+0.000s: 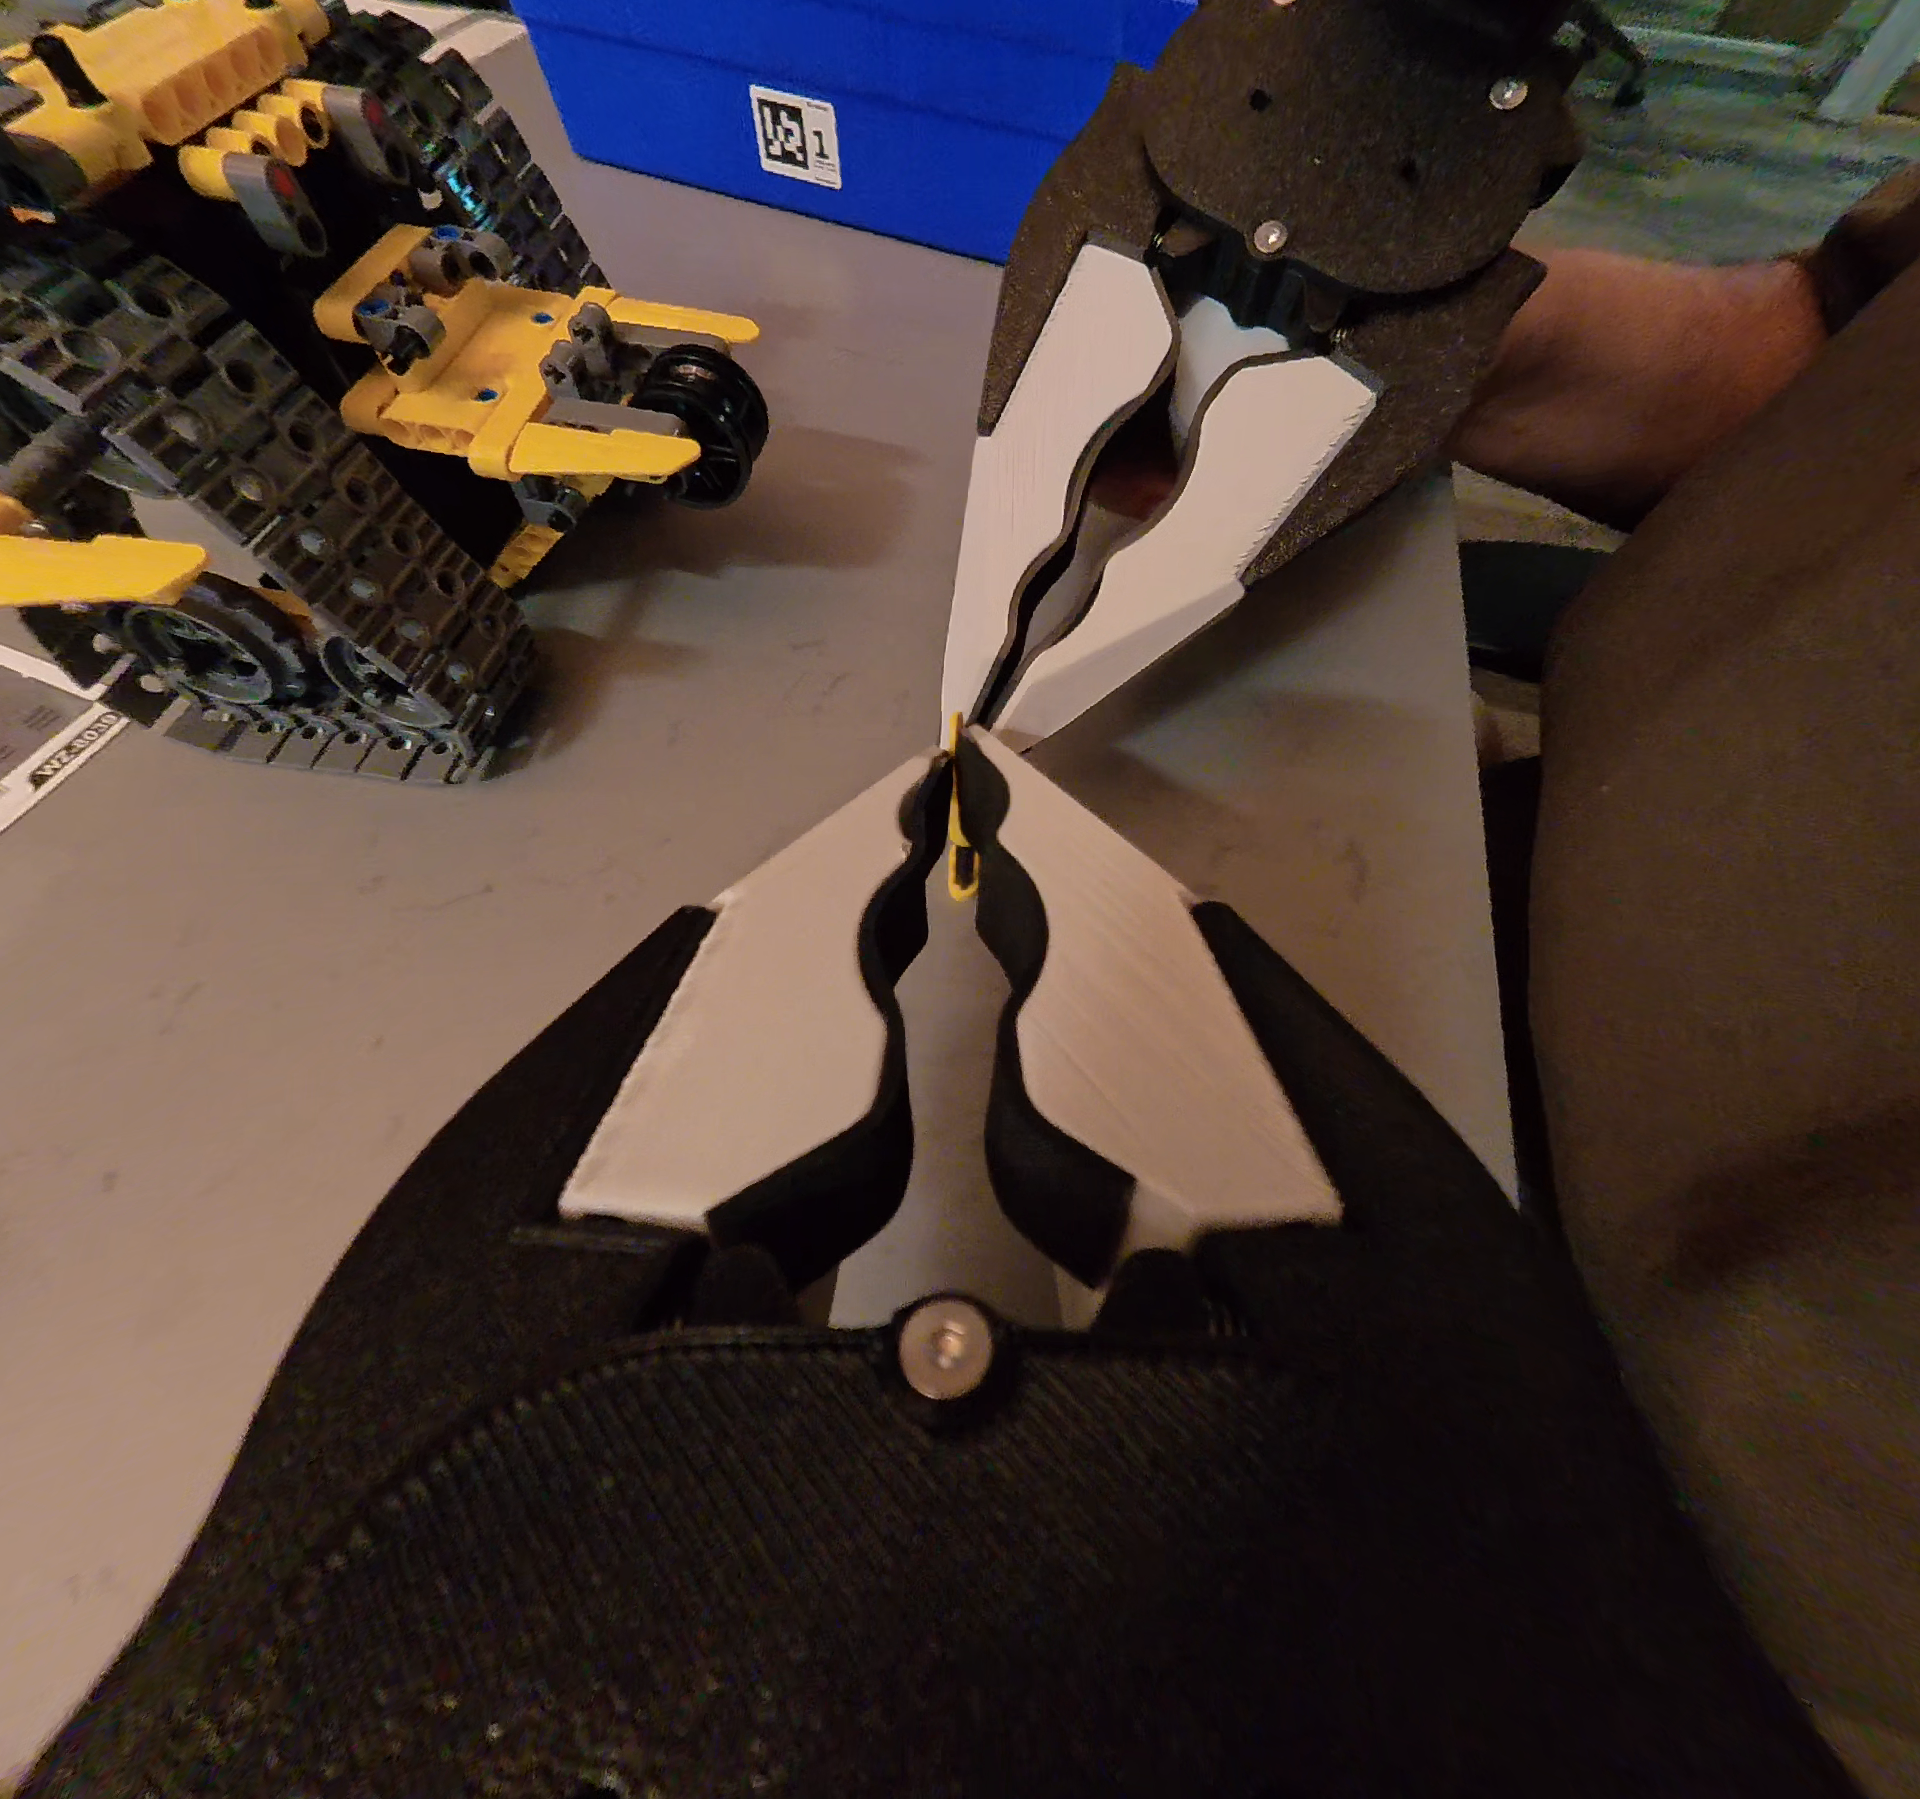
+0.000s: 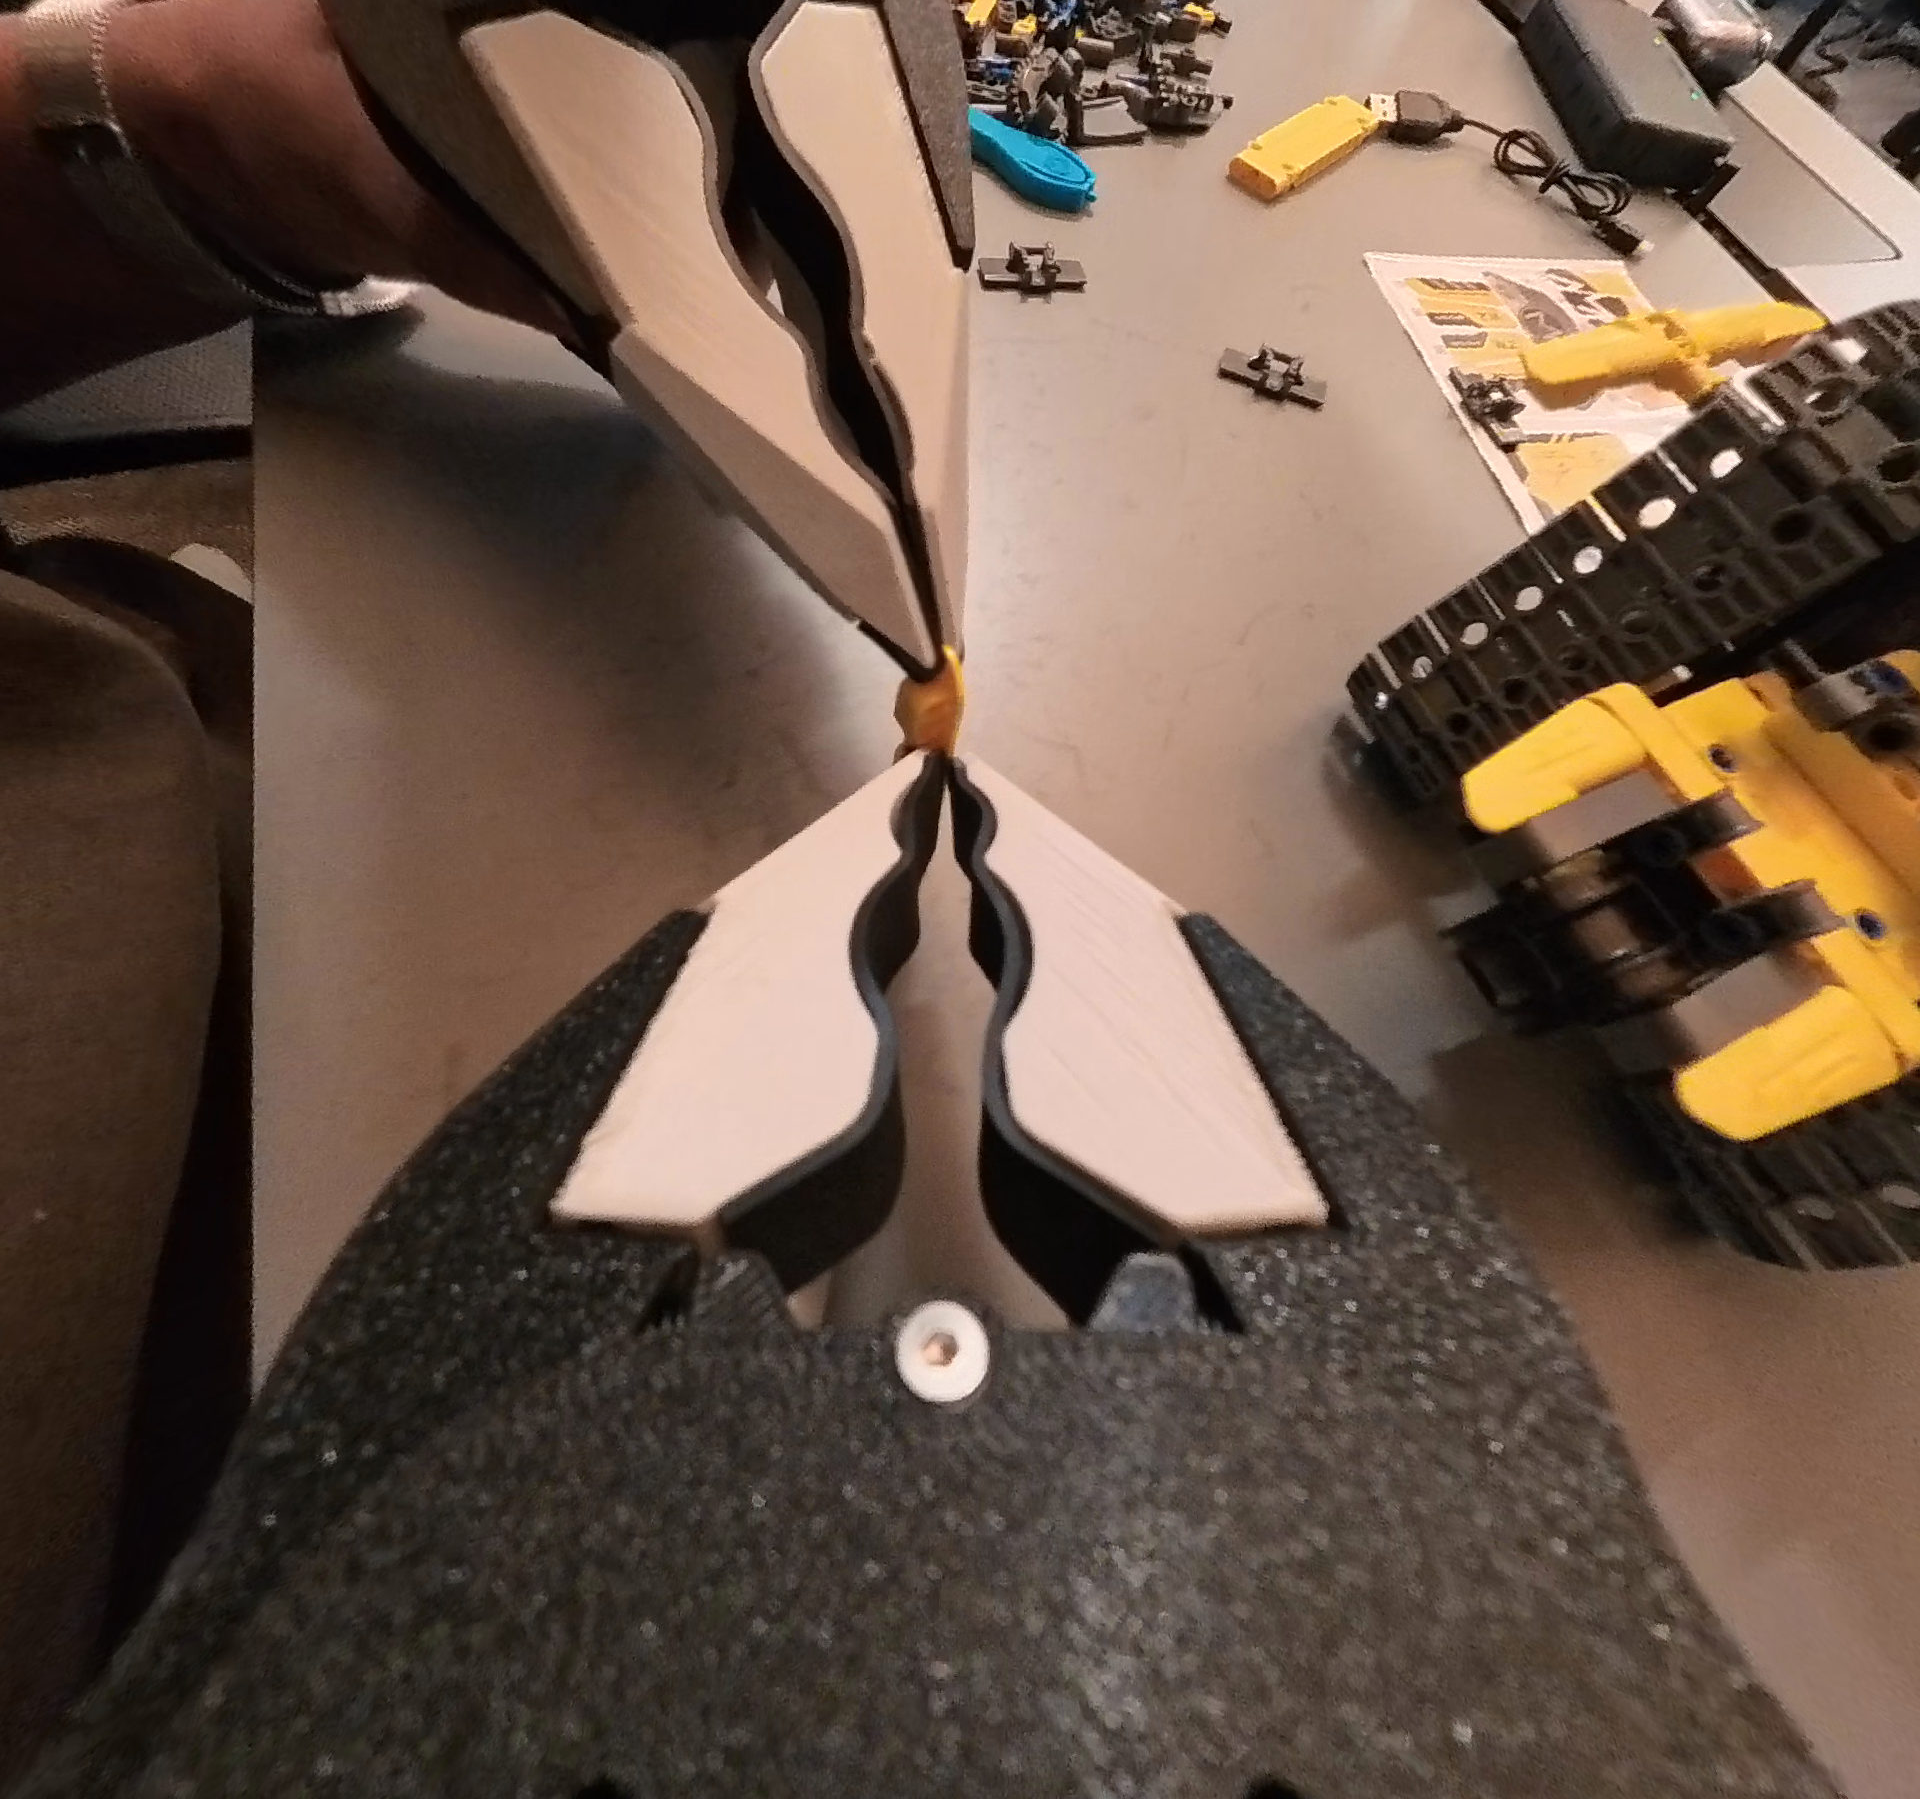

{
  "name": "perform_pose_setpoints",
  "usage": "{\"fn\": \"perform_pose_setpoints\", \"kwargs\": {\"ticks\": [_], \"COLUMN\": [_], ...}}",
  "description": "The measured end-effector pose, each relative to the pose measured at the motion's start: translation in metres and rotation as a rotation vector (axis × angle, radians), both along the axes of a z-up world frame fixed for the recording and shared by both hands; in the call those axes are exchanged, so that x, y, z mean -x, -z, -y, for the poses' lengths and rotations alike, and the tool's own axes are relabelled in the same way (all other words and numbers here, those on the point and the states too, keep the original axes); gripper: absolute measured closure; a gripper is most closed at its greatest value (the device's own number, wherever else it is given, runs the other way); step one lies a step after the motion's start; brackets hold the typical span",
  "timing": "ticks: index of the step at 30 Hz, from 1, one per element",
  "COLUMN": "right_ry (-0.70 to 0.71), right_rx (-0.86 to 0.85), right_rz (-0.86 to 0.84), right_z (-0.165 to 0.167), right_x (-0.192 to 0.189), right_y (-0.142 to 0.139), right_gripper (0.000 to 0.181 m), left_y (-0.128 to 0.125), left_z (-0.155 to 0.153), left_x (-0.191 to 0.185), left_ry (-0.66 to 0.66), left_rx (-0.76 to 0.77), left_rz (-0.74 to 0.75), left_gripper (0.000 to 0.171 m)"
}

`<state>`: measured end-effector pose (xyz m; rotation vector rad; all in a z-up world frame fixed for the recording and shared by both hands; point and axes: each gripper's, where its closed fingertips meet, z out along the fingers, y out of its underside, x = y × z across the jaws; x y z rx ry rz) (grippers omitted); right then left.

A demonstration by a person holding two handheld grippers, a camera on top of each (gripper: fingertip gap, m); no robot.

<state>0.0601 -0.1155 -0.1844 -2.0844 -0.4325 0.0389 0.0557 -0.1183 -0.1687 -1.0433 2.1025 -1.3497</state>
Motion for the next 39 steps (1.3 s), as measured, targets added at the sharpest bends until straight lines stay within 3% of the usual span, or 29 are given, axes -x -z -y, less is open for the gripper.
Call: {"fn": "perform_pose_setpoints", "kwargs": {"ticks": [7, 18, 29, 39], "right_ry": [-0.011, 0.017, 0.023, 0.03], "right_rx": [0.034, 0.046, 0.066, 0.029], "right_rz": [0.031, 0.1, 0.04, -0.003], "right_z": [-0.0028, 0.0017, 0.0021, -0.0013], "right_x": [0.0039, 0.0022, 0.0009, 0.0022], "right_y": [0.0001, 0.0033, 0.0044, 0.0029], "right_gripper": [0.181, 0.181, 0.181, 0.181], "left_y": [0.0015, 0.0038, 0.004, 0.003], "left_z": [-0.0045, 0.0007, 0.0007, -0.0031], "left_x": [0.0059, 0.004, 0.0009, 0.002], "left_ry": [-0.006, -0.006, -0.021, -0.041], "left_rx": [0.033, -0.049, -0.042, 0.073], "left_rz": [0.014, 0.051, 0.053, -0.029], "left_gripper": [0.171, 0.171, 0.171, 0.17]}}
